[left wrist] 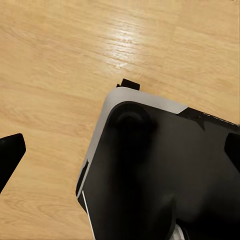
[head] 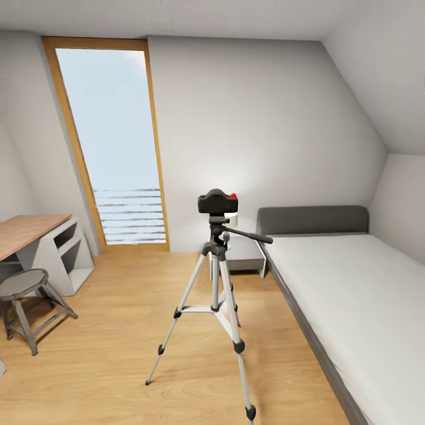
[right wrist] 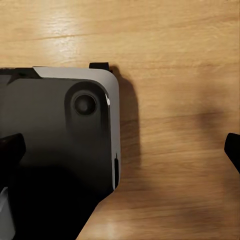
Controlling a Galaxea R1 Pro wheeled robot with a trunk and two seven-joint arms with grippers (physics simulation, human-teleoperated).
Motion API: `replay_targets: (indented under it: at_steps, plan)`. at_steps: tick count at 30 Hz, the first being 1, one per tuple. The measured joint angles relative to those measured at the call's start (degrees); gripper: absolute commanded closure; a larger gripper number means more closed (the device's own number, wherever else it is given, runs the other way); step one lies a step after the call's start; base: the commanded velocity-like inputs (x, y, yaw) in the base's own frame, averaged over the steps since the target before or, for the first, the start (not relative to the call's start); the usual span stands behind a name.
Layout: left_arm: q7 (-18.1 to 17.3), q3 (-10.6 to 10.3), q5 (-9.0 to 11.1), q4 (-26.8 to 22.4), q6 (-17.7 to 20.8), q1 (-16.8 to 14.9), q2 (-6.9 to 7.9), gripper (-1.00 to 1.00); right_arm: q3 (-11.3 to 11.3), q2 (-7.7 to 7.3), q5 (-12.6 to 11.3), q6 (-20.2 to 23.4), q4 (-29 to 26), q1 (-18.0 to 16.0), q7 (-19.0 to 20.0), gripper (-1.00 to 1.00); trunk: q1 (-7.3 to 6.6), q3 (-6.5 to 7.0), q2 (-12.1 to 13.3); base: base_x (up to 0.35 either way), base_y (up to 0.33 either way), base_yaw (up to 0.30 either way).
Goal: Attach the digital camera to the camera tripod in the bedroom.
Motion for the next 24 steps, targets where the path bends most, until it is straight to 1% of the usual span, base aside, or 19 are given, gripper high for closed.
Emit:
replay_targets:
  at_steps: [24]
  plan:
    - [0.0, 0.0, 0.0, 0.02, 0.0, 0.0, 0.0, -1.0, 0.0, -0.09, 0.16, 0.0, -0.05, -0.02, 0.0, -1.0, 0.0, 2.21, 0.0, 0.0, 0.0, 0.0]
